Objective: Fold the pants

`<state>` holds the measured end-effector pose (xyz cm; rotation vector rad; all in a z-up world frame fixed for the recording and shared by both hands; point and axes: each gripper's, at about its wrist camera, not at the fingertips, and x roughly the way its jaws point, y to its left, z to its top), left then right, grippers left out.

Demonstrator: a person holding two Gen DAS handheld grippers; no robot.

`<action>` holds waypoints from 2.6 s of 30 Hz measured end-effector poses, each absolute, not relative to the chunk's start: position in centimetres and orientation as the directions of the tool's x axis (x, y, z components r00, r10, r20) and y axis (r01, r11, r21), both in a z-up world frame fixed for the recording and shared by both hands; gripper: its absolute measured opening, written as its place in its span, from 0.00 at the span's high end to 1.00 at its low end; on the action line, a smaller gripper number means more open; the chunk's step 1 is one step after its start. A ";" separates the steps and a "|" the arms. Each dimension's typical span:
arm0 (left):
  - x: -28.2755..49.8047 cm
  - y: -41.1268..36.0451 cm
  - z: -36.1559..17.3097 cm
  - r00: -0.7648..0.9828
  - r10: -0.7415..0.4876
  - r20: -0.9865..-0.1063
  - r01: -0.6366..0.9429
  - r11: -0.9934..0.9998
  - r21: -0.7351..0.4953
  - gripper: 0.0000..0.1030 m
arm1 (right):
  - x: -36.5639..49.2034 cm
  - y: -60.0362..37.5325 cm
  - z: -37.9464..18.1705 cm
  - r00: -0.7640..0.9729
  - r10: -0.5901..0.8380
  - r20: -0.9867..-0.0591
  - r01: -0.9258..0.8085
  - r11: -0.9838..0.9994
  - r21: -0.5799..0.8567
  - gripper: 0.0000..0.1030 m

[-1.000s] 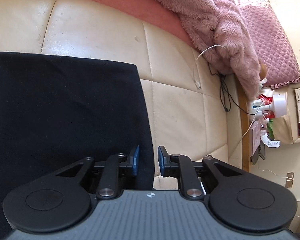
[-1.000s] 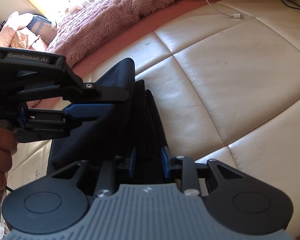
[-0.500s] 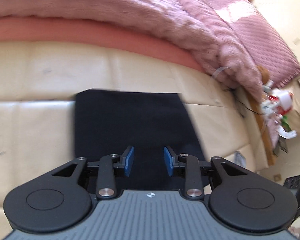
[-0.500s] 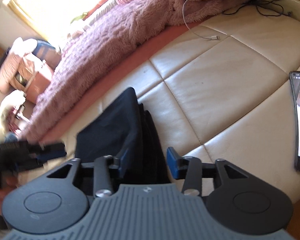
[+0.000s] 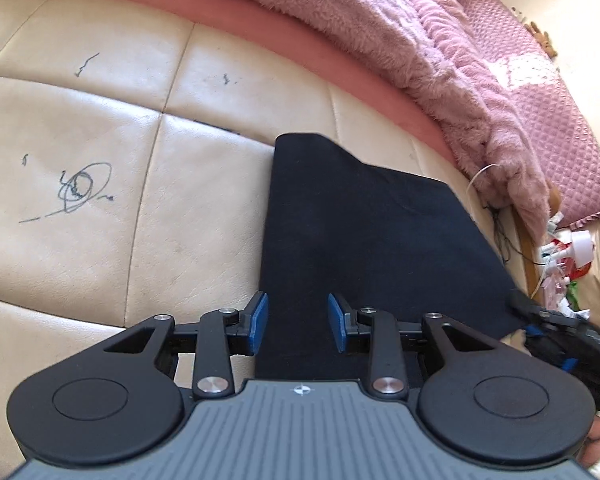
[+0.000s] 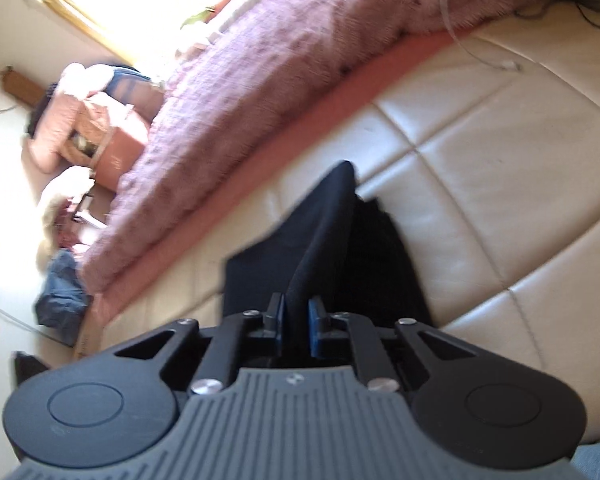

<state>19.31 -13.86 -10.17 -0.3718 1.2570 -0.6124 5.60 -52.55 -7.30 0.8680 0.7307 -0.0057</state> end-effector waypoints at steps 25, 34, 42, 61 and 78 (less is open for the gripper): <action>15.8 -18.8 -13.3 0.174 -0.447 -0.878 0.508 0.804 -0.309 0.86 | 5.1 -51.9 -15.0 0.486 -0.018 -0.874 0.469 0.849 0.243 0.80; 16.3 -16.2 -11.0 0.170 -0.354 -0.920 0.502 0.834 -0.228 0.67 | 4.0 -51.8 -12.4 0.442 -0.070 -0.894 0.373 0.921 0.112 0.57; 18.9 -15.2 -9.8 0.258 -0.569 -0.781 0.362 0.806 -0.468 0.38 | 5.3 -53.9 -11.3 0.629 0.109 -0.769 0.293 0.884 0.365 0.30; 22.6 -16.6 -16.6 0.185 -0.708 -0.681 0.190 0.706 -0.682 0.35 | 9.4 -60.7 -18.2 0.662 0.315 -0.680 0.367 0.654 0.661 0.30; 23.1 -17.5 -16.8 0.175 -0.707 -0.685 0.175 0.707 -0.685 0.77 | 11.2 -59.8 -19.7 0.661 0.404 -0.633 0.336 0.595 0.730 0.83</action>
